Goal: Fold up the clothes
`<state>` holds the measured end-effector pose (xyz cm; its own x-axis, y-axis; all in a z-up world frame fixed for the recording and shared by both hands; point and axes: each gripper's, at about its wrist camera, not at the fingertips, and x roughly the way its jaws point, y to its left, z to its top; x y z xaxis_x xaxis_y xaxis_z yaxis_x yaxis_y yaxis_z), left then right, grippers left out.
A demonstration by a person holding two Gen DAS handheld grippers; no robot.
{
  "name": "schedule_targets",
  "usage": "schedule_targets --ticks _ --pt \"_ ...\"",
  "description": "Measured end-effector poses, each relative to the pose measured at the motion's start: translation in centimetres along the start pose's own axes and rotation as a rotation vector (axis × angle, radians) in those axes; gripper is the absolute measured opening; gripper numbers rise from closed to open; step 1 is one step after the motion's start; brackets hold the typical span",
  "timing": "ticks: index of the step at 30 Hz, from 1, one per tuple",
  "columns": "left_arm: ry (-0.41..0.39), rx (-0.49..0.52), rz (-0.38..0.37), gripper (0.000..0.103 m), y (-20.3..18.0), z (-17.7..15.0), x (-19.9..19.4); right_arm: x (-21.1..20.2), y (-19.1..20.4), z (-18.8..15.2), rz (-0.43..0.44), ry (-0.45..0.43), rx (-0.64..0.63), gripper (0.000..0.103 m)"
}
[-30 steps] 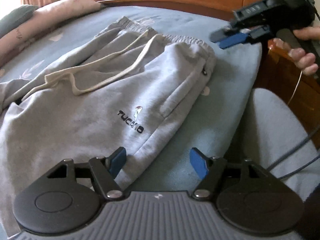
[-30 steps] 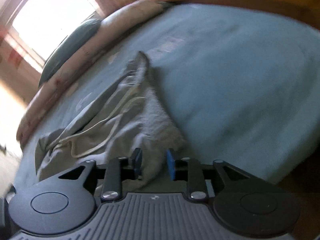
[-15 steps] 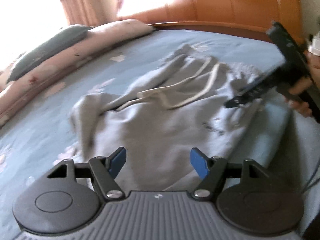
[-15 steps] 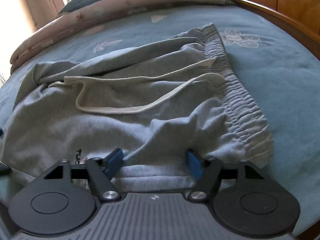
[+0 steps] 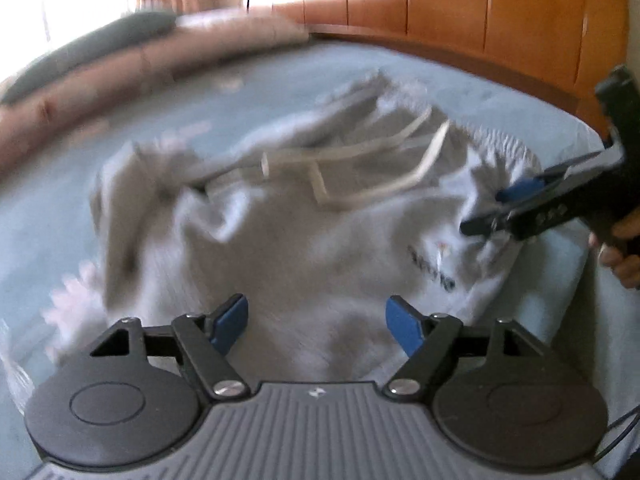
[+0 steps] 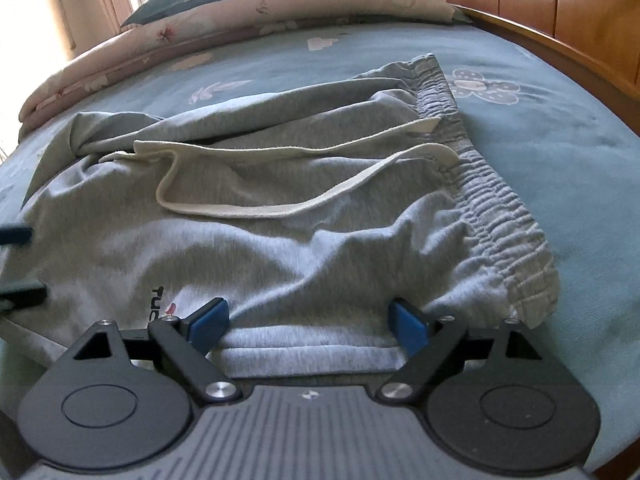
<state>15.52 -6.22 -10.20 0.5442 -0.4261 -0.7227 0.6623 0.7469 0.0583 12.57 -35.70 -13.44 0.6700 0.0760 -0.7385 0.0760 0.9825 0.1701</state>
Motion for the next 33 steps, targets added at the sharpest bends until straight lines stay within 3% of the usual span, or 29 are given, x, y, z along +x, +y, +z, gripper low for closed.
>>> schedule_targets --ticks 5,13,15,20,25,26,27,28,30,33 --pt "-0.001 -0.016 -0.03 0.081 -0.5 -1.9 -0.2 -0.2 -0.3 -0.4 0.039 0.005 -0.018 0.1" --pt "0.027 -0.082 -0.105 0.102 0.1 -1.3 0.3 0.3 0.8 -0.7 0.008 0.004 -0.075 0.103" --pt "0.036 -0.073 -0.085 0.102 -0.3 -1.2 0.8 0.2 0.7 -0.8 0.015 -0.002 -0.076 0.103" --pt "0.071 0.07 -0.006 0.102 -2.4 -1.5 1.6 0.1 0.5 -0.9 0.026 -0.013 -0.07 0.103" --pt "0.071 0.076 0.014 0.101 -2.6 -1.5 1.4 0.0 0.5 -1.1 0.026 -0.022 -0.075 0.103" --pt "0.072 0.079 0.017 0.099 -2.6 -1.4 1.3 0.0 0.5 -1.1 0.027 -0.023 -0.078 0.103" --pt "0.07 0.081 0.028 0.089 -2.7 -1.2 0.9 0.0 0.5 -1.1 0.027 -0.024 -0.081 0.103" --pt "0.061 0.077 0.029 0.073 -2.5 -0.9 0.4 0.0 0.5 -1.1 0.028 -0.025 -0.082 0.103" --pt "0.04 0.056 0.025 0.058 -1.9 -0.2 -0.8 0.0 0.5 -1.2 0.03 -0.028 -0.083 0.103" --pt "-0.018 -0.012 0.065 0.05 0.4 1.0 -3.0 0.0 0.6 -1.3 0.026 -0.034 -0.087 0.103"
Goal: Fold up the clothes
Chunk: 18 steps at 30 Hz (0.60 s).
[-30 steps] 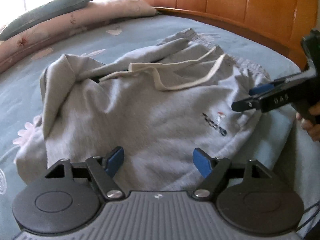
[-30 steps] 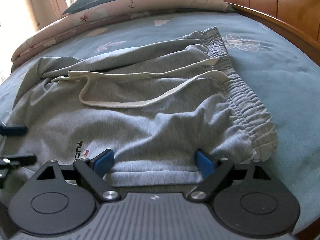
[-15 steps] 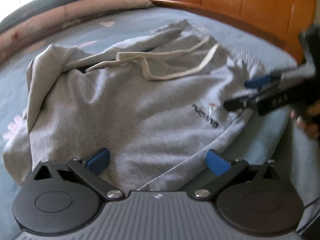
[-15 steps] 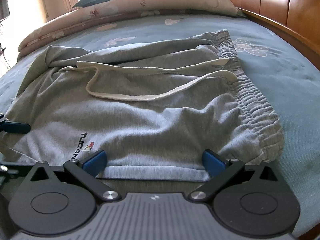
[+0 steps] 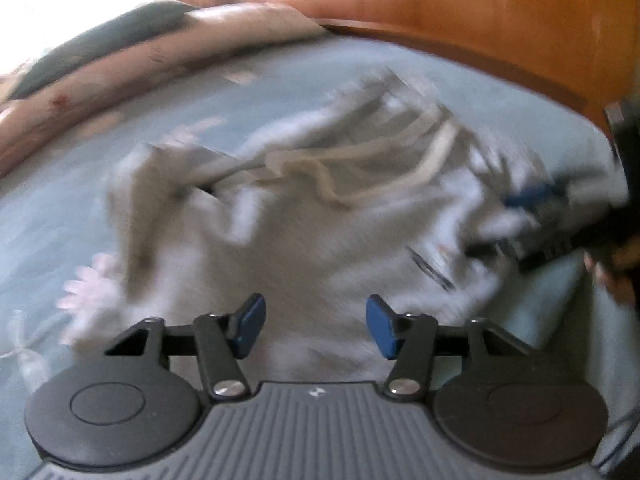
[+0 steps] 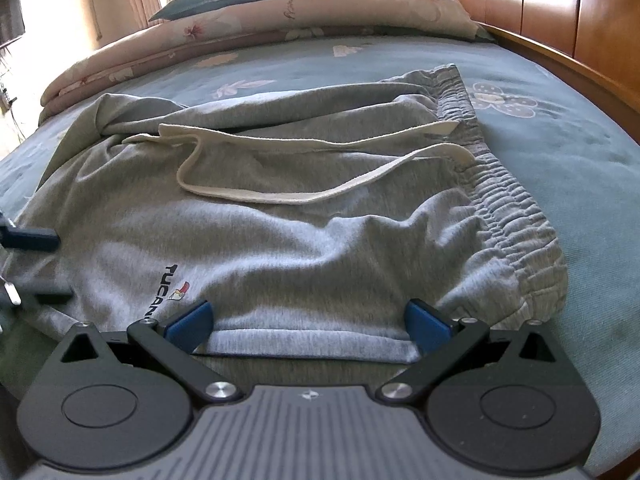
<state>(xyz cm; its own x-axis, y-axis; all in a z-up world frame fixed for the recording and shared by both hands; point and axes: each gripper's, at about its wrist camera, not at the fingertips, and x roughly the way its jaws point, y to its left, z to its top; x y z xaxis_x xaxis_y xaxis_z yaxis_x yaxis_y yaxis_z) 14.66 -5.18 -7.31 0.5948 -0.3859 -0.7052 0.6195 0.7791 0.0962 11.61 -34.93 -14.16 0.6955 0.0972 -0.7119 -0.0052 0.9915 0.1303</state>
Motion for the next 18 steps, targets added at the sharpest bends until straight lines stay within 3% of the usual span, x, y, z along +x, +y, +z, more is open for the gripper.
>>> schedule_targets --ticks 4,7,9,14,18 --pt "-0.071 -0.042 0.084 0.05 2.7 1.0 -2.5 -0.1 0.3 0.0 -0.016 0.004 -0.011 0.103" --pt "-0.091 -0.083 0.1 0.05 4.5 1.4 -3.8 -0.6 0.5 0.8 -0.028 0.029 0.02 0.103" --pt "-0.096 -0.096 0.108 0.05 5.1 1.6 -4.0 -1.3 0.3 1.6 0.012 0.023 0.075 0.103" --pt "-0.093 -0.095 0.106 0.05 6.3 2.3 -2.6 -2.4 0.9 4.5 0.07 -0.053 0.077 0.103" --pt "-0.116 -0.069 0.122 0.05 7.8 4.0 -0.2 -0.1 2.3 7.6 0.092 -0.068 -0.005 0.103"
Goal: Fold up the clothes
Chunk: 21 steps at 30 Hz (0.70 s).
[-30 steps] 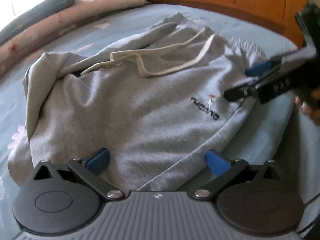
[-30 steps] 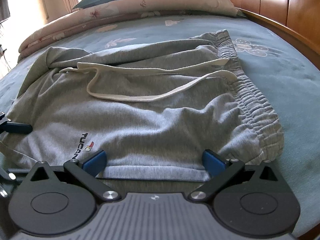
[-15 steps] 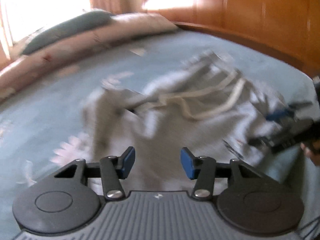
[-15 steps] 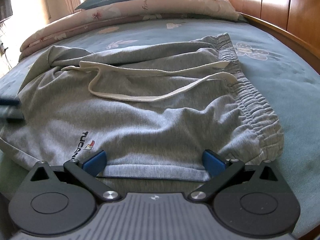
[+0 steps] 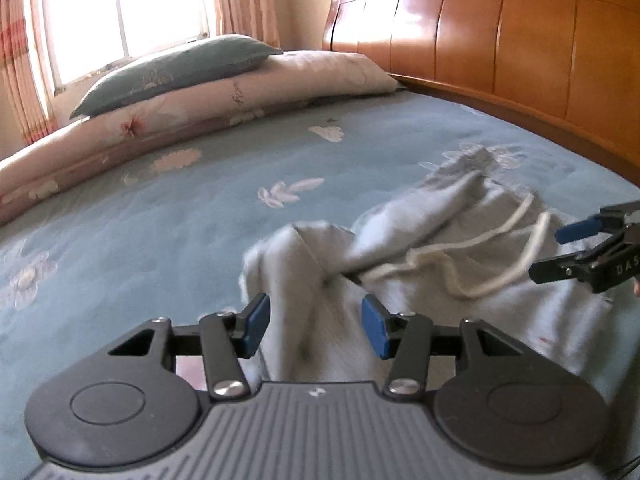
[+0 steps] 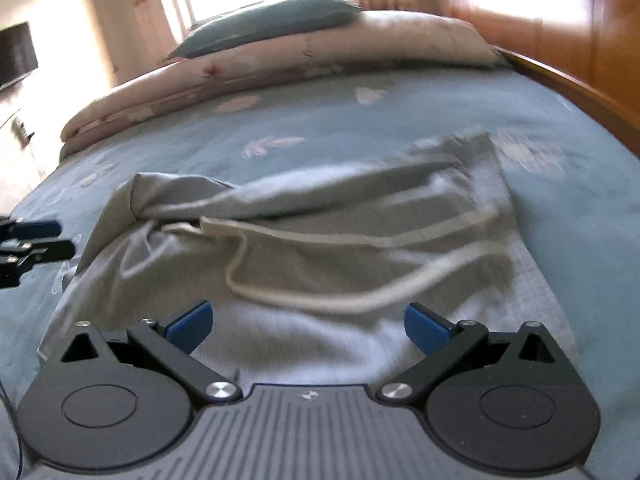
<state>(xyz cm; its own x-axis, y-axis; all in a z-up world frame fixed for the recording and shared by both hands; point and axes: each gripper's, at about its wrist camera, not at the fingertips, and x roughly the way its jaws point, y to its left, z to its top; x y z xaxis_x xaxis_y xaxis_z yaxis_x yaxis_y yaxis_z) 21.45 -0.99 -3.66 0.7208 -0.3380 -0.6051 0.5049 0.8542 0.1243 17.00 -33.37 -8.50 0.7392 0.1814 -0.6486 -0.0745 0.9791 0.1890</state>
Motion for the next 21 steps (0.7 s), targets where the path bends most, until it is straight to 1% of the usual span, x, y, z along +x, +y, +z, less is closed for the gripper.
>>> schedule_targets --ticks 3,4,5,6,7,9,10,12,14,15,17,19,21 --pt "-0.006 -0.007 0.013 0.05 1.6 1.1 3.1 3.5 0.9 2.2 0.029 0.013 -0.072 0.103" --pt "0.002 -0.025 0.011 0.048 2.3 1.4 4.1 4.7 1.1 2.8 0.032 0.021 -0.096 0.103" --pt "0.011 -0.049 -0.006 0.047 3.0 1.6 5.0 6.2 1.4 3.3 0.028 0.041 -0.123 0.103" --pt "0.026 -0.075 -0.049 0.047 3.7 1.8 5.9 7.4 1.6 3.5 0.03 0.065 -0.14 0.103" --pt "0.033 -0.09 -0.075 0.047 4.2 1.9 6.4 8.4 1.8 3.6 0.035 0.088 -0.153 0.103" --pt "0.044 -0.121 -0.127 0.047 5.2 2.3 7.5 10.5 1.6 3.4 0.053 0.164 -0.128 0.103" --pt "0.052 -0.13 -0.139 0.047 5.5 2.5 7.8 11.1 1.4 3.2 0.051 0.188 -0.108 0.103" --pt "0.091 -0.178 -0.181 0.047 6.0 2.8 8.7 11.3 2.1 2.7 0.024 0.185 -0.14 0.103" --pt "0.15 -0.218 -0.197 0.046 6.4 3.0 9.5 11.6 3.1 2.6 -0.015 0.219 -0.195 0.103" --pt "0.184 -0.222 -0.206 0.046 6.4 3.1 9.8 11.8 3.5 2.7 -0.032 0.243 -0.206 0.103" --pt "0.238 -0.244 -0.212 0.044 6.6 3.6 9.8 12.4 3.7 3.5 -0.052 0.303 -0.192 0.103" --pt "0.284 -0.257 -0.241 0.044 6.6 4.2 9.7 13.0 3.6 4.4 -0.062 0.361 -0.172 0.103" --pt "0.329 -0.26 -0.241 0.044 6.7 4.7 9.7 13.2 3.5 5.0 -0.077 0.404 -0.143 0.103"
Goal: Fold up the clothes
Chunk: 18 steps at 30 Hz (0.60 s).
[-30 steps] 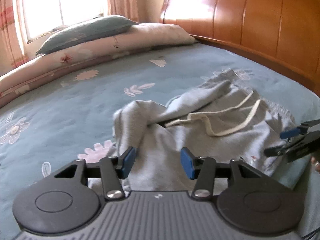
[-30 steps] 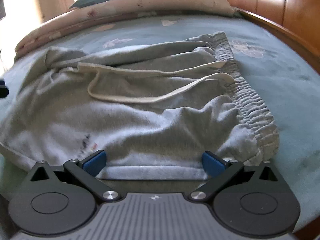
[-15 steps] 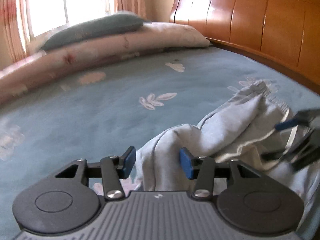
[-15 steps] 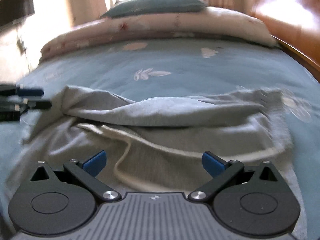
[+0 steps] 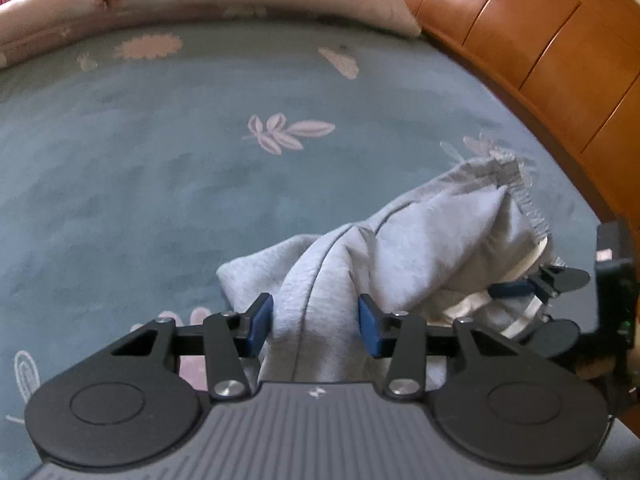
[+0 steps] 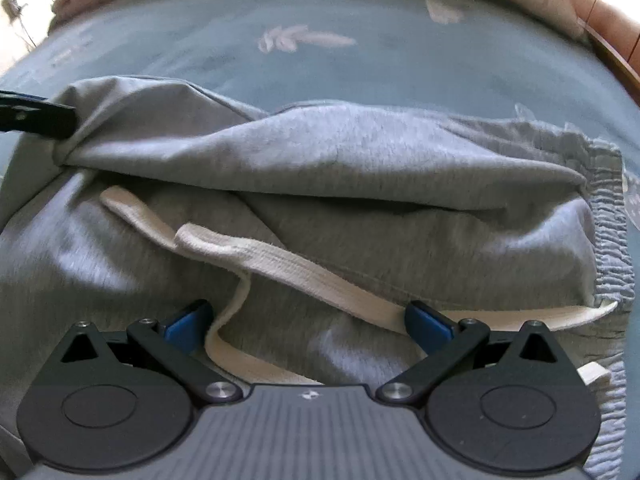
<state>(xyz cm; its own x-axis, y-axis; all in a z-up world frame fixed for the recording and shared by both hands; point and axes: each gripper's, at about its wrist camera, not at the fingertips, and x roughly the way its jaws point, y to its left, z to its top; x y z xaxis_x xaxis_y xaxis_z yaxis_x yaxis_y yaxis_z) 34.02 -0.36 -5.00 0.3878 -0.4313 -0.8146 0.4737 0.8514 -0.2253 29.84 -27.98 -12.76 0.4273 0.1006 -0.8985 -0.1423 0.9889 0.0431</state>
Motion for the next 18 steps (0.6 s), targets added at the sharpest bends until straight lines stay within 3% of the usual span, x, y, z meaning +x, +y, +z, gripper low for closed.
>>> schedule_targets --ticks 9,12,13,15,18 --pt "0.139 -0.055 0.012 0.044 0.1 0.2 -2.5 0.6 1.1 1.4 -0.069 0.114 0.021 0.103" --pt "0.171 -0.072 0.026 0.044 0.8 -0.2 -3.9 1.0 1.0 2.5 -0.085 0.204 0.018 0.103" --pt "0.174 -0.084 0.025 0.044 1.2 -0.5 -4.7 0.7 1.1 2.9 -0.088 0.238 0.027 0.101" --pt "0.178 -0.107 0.023 0.044 1.9 -1.0 -6.1 0.1 1.2 3.9 -0.088 0.301 0.042 0.084" --pt "0.192 -0.086 0.016 0.044 3.0 -1.9 -8.2 -2.8 2.5 5.9 -0.058 0.278 -0.002 0.068"
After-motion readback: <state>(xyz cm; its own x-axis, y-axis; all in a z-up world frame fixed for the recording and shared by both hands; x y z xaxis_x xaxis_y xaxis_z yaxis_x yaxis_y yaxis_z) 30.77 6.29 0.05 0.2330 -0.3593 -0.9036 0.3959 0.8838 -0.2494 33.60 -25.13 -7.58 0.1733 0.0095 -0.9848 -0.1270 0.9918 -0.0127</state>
